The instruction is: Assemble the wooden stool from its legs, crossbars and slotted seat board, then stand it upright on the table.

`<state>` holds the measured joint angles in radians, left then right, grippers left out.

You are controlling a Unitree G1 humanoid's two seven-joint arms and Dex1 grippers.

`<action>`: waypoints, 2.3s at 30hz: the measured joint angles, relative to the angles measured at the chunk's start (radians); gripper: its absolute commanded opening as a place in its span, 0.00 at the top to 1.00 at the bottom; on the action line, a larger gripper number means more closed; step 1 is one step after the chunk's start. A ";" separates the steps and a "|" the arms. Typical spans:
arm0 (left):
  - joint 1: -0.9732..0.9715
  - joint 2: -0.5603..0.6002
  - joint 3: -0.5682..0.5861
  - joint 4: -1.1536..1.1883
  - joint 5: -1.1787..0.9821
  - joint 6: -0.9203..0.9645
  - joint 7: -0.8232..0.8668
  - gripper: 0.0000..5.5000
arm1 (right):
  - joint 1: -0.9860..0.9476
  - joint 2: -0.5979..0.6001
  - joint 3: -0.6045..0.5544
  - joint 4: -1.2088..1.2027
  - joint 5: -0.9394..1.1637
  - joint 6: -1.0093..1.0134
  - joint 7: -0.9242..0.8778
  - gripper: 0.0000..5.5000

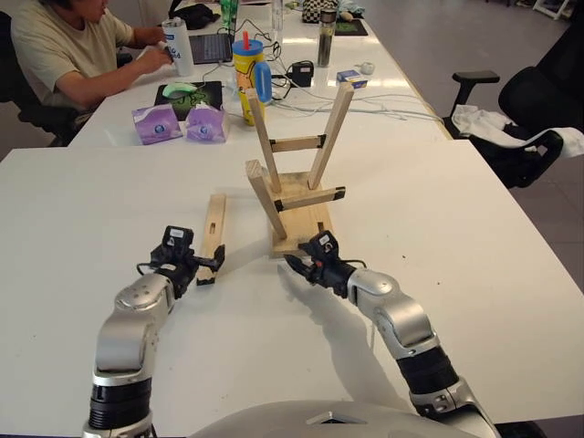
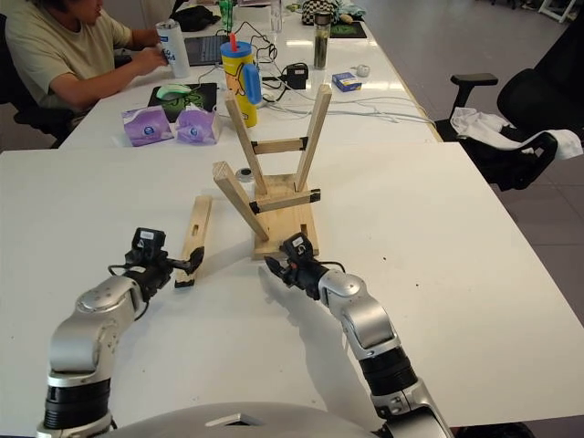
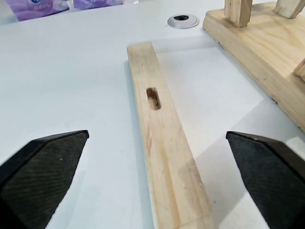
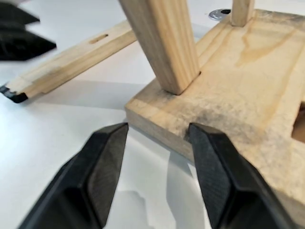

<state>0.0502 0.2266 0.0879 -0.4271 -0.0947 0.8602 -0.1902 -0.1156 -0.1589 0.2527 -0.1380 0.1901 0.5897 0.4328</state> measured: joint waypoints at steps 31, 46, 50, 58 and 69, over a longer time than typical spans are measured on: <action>-0.207 -0.036 0.127 0.221 -0.068 -0.169 0.069 0.88 | -0.137 -0.198 -0.114 0.326 0.054 -0.204 0.296 0.57; -0.037 -0.105 -0.005 -0.037 -0.021 -0.033 0.178 0.56 | -0.088 -0.190 -0.205 0.236 0.116 -0.116 0.259 0.57; -0.018 -0.118 -0.009 -0.037 -0.011 -0.036 0.197 0.47 | -0.082 -0.230 -0.184 0.244 0.120 -0.131 0.338 0.57; -0.004 -0.127 -0.026 0.003 -0.009 -0.040 0.196 0.44 | -0.096 -0.243 -0.112 0.320 0.043 -0.255 0.392 0.57; -0.003 -0.099 -0.040 0.109 0.004 -0.079 0.170 0.44 | -0.147 -0.204 -0.069 0.455 -0.028 -0.388 0.390 0.57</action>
<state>0.0473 0.1278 0.0478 -0.3180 -0.0907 0.7812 -0.0205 -0.2628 -0.3633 0.1838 0.3170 0.1622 0.2021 0.8231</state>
